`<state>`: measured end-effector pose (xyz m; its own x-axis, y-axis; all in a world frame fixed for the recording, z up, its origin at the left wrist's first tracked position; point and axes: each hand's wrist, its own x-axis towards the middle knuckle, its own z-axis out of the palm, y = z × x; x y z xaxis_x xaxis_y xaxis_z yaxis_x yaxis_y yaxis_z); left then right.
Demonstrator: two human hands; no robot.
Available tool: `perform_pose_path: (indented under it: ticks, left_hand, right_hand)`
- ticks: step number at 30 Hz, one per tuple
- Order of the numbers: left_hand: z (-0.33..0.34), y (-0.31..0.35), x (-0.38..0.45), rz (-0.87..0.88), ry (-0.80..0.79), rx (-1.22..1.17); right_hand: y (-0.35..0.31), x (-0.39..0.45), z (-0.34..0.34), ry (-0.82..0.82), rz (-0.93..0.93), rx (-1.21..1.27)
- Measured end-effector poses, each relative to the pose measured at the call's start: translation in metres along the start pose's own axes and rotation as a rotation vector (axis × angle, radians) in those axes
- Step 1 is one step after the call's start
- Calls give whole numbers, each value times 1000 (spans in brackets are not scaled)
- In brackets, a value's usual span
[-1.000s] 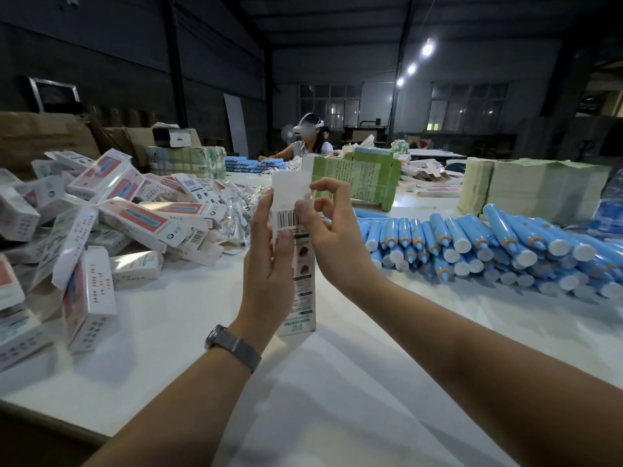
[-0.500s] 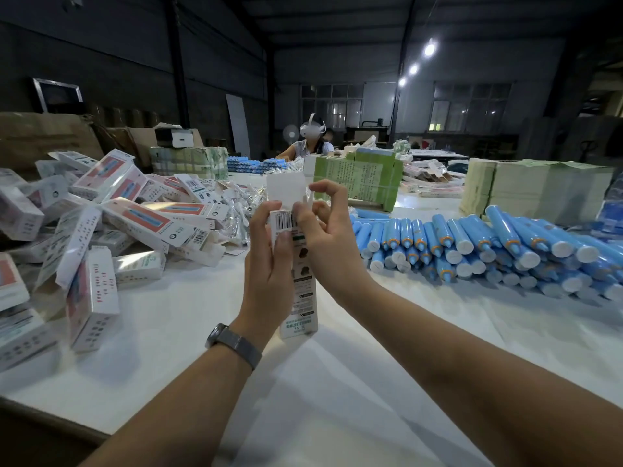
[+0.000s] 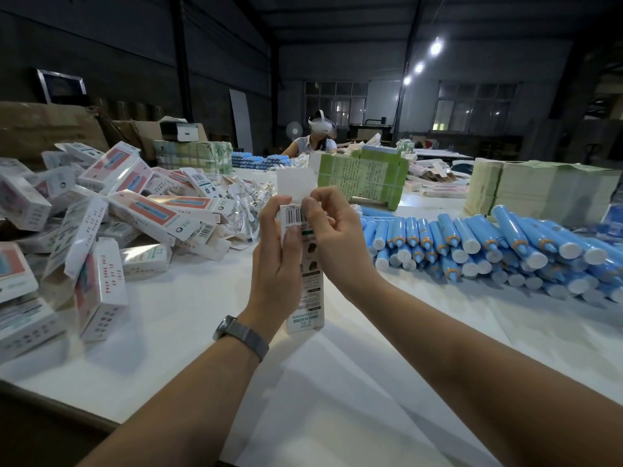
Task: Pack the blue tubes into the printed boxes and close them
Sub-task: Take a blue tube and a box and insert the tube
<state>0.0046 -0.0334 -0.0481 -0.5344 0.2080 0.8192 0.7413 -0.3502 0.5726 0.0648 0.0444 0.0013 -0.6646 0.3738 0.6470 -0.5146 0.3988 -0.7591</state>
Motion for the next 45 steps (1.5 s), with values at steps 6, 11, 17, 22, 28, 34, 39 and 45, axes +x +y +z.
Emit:
perform_pose_path:
  ticks: [6, 11, 17, 22, 28, 34, 39, 45]
  left_hand:
    - [0, 1, 1, 0, -1, -6]
    - [-1, 2, 2, -49, 9, -25]
    - [1, 2, 2, -55, -3, -42]
    - [0, -1, 2, -119, 43, -88]
    - [1, -3, 3, -158, 18, -49]
    - [0, -1, 0, -123, 7, -18]
    - [0, -1, -1, -79, 10, -11]
    - [1, 2, -1, -109, 9, -20]
  right_hand:
    - [2, 2, 0, 26, -12, -34]
    - [-5, 14, -4, 52, -45, -32]
    - [-6, 15, -9, 21, -86, -21]
    - [4, 8, -10, -13, -97, -115]
    - [3, 4, -16, -51, -204, -212]
    - [-11, 7, -19, -71, -166, -180]
    - [-19, 17, -14, -93, -88, -118]
    - [-15, 19, -23, -179, -115, -151]
